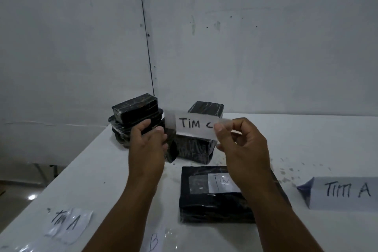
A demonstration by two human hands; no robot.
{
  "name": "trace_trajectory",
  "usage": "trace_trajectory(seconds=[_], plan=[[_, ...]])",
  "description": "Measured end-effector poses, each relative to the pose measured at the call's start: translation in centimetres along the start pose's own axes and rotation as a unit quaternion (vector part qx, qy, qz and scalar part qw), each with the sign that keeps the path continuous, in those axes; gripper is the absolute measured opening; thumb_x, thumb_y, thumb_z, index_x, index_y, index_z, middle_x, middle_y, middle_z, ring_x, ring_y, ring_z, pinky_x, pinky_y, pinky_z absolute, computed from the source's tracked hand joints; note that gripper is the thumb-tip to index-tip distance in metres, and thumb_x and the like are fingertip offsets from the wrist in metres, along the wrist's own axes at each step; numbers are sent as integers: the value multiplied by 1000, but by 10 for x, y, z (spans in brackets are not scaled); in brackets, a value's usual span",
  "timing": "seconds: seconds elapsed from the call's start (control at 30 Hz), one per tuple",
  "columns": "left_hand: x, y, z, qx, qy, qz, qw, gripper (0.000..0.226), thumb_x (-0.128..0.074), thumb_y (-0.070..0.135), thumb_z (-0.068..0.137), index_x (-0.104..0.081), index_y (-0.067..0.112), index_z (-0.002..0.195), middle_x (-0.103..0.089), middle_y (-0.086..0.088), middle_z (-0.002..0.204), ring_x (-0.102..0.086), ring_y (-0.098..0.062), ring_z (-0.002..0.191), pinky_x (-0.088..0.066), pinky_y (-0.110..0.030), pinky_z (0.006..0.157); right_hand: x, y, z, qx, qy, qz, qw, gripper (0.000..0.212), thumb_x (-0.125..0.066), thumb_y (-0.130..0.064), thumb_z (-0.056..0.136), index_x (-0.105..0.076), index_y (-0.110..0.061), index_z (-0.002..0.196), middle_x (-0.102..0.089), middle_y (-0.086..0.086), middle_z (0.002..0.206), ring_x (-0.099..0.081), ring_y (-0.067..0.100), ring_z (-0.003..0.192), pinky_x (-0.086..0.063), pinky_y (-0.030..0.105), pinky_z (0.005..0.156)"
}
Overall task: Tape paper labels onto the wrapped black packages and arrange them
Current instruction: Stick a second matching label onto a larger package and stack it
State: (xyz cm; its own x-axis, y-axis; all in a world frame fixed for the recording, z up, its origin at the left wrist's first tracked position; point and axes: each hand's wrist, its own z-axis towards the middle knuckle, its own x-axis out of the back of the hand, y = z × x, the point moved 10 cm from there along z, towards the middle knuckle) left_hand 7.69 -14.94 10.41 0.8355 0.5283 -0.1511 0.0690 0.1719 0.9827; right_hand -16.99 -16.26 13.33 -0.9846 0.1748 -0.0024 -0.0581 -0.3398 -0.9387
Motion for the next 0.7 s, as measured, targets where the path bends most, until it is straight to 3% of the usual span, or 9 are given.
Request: trace_trajectory(seconds=[0.1,0.2,0.23,0.3,0.4,0.47,0.57,0.7], plan=[[-29,-9,15,-39,-66,134,988,44,-59,10,96,-49,31,134,-61,4,124,-63,-12,107,-56,-34,88,7,0,10,3,34,63,997,19,-69,-31,93,-63,-13,89,-76,-7,89,-74,11,82,-64,42,76],[-68,-19,14,-97,-152,311,933,66,-73,42,77,-49,38,137,-61,4,125,-61,-13,113,-56,-42,95,16,9,15,2,67,121,990,16,-71,-21,92,-62,-8,89,-76,2,89,-75,16,83,-64,44,75],[-78,-26,15,-100,-164,357,914,79,-74,56,70,-44,43,141,-55,0,138,-55,-19,126,-52,-46,102,18,15,16,-7,75,141,987,16,-73,-18,91,-61,-6,90,-76,4,93,-76,19,86,-64,44,75],[-90,-38,14,-67,-172,433,882,100,-73,73,64,-31,45,150,-25,-7,162,-26,-30,149,-36,-52,116,20,28,16,-25,83,163,983,17,-75,-12,88,-60,-4,92,-77,3,97,-76,24,92,-64,42,74],[-100,-47,18,-37,-163,490,855,115,-72,82,61,-22,39,156,-2,-8,168,-9,-37,152,-28,-56,120,25,39,17,-33,88,173,981,18,-76,-8,87,-60,-2,92,-77,6,98,-76,28,93,-63,35,70],[-104,-51,24,-32,-142,503,852,118,-72,83,57,-24,37,154,-10,-12,163,-19,-39,148,-33,-56,117,28,43,17,-31,91,164,982,17,-76,-7,86,-60,-3,91,-76,8,94,-76,28,91,-62,30,68],[-102,-49,32,-60,-97,497,860,99,-78,72,58,-38,36,142,-34,-12,138,-42,-36,127,-46,-49,105,30,48,16,-38,94,136,985,16,-77,-10,85,-62,-7,89,-77,1,90,-76,24,88,-62,28,66],[-102,-43,37,-78,-100,447,885,81,-78,62,54,-52,37,128,-43,-4,122,-54,-29,110,-53,-42,92,31,50,18,-50,92,143,984,19,-79,-11,84,-62,-6,90,-78,-3,91,-76,20,91,-59,22,63]])
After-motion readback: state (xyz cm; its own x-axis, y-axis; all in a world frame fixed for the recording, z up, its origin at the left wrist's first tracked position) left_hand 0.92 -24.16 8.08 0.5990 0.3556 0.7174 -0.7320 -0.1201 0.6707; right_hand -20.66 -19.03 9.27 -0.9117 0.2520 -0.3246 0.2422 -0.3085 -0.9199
